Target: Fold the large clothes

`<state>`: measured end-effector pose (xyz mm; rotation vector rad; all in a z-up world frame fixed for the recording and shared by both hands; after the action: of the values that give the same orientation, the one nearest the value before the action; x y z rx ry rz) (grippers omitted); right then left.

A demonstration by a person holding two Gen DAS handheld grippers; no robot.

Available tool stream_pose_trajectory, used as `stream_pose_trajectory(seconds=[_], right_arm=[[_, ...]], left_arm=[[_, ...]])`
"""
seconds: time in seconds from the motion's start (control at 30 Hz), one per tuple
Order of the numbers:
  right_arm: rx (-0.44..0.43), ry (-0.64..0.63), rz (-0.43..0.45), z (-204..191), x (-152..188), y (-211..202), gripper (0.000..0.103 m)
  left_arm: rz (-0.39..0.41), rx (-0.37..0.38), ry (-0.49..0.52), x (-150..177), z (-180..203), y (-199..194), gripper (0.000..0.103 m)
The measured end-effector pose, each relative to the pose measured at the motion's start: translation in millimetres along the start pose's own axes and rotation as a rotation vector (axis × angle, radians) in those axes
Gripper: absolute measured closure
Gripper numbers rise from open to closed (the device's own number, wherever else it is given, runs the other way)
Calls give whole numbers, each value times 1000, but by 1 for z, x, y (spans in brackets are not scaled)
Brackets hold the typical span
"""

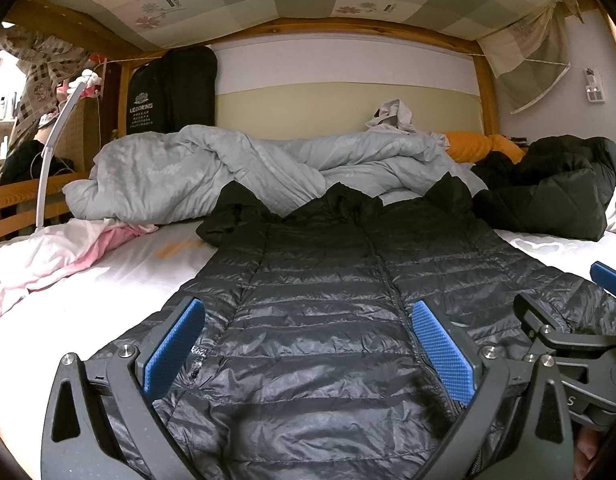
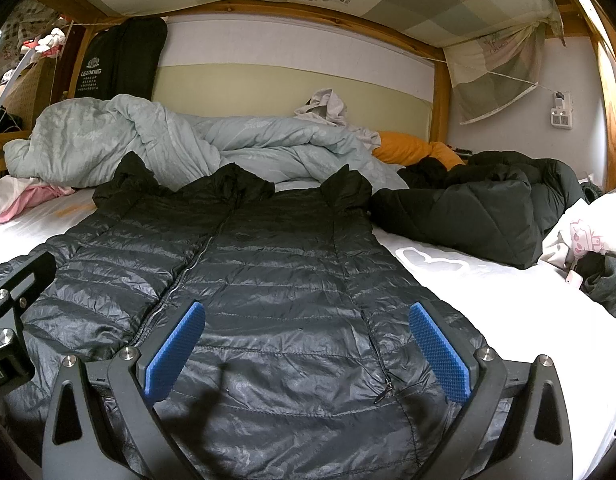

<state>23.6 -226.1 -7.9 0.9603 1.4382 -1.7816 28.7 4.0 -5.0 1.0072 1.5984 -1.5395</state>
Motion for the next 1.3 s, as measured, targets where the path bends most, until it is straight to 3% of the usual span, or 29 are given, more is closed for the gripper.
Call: stream_pose_trajectory(seconds=[0.93,1.17,1.3], right_arm=[[-3,2,-2,4,-3,0,0],[-55,69,-2,19,-5,-14,0],[-75,87,40,40,-22,-43,0]], left_arm=[[1,18,-6,-1,-1,-1,0],[47,32,25,-12,-12,-33,0],[79,65,-15,-34,-23,-63,0]])
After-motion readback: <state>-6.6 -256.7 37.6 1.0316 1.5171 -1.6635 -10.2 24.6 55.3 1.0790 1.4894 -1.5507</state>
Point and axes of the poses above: each gripper's, at about its wrist camera, not at the fingertips, and y roughly the way its jaws point, z to its right, x to its underside, the point moved 4 cm from there along y, roughly the way its jaws point, and after that the axes turned 13 degrees about -z, right-handed, at the moved point
